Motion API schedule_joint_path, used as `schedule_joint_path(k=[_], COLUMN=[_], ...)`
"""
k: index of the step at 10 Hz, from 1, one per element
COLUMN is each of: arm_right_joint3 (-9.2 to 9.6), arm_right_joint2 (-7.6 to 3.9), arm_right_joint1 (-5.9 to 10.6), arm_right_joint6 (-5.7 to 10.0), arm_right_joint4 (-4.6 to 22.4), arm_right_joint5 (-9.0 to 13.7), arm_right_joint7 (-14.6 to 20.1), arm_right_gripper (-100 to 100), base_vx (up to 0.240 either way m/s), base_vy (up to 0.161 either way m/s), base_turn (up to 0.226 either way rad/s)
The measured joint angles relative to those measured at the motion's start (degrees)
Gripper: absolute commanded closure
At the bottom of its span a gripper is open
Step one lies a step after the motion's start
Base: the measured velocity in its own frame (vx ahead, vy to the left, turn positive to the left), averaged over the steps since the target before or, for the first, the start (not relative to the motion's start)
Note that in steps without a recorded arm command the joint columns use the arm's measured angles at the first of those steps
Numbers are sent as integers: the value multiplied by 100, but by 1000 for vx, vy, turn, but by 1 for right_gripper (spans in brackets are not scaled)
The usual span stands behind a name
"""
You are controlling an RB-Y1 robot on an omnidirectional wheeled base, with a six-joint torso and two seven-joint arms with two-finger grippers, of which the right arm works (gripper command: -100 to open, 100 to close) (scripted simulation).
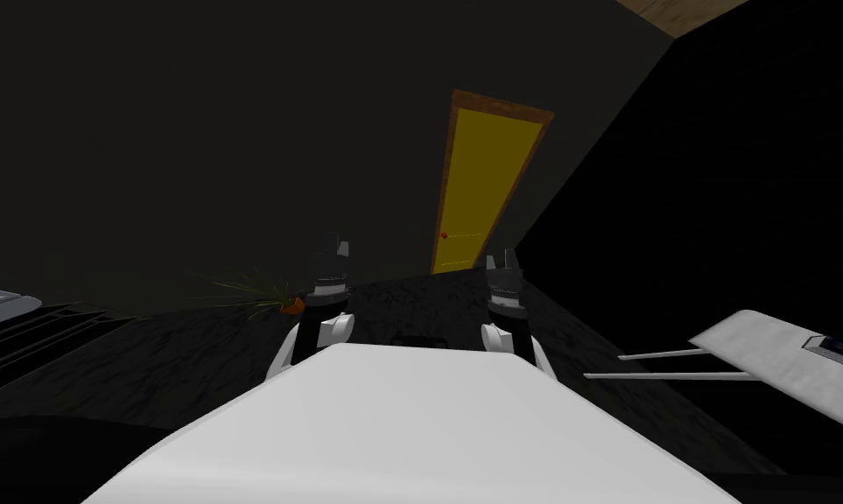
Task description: Pull the door open
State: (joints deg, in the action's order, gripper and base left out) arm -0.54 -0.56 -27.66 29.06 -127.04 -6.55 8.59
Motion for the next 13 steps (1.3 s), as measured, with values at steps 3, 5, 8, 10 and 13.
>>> schedule_joint_path(k=[3, 5, 8, 10, 13], arm_right_joint3=[-56, -65, -101, -122, -165], arm_right_joint2=[-101, -145, -210, -247, -301], arm_right_joint1=[136, 184, 321, 372, 525], arm_right_joint6=[46, 134, 211, 279, 341], arm_right_joint4=[311, 539, 884, 1089, 1425], arm_right_joint5=[-47, -91, -152, -187, -242], arm_right_joint7=[-249, -451, -737, -913, -1178], arm_right_gripper=[-100, -100, -100, -100, -100], base_vx=[114, 103, 97, 85, 87], base_vy=[-12, -15, -23, -14, -10], base_turn=[22, 12, 16, 11, 15])
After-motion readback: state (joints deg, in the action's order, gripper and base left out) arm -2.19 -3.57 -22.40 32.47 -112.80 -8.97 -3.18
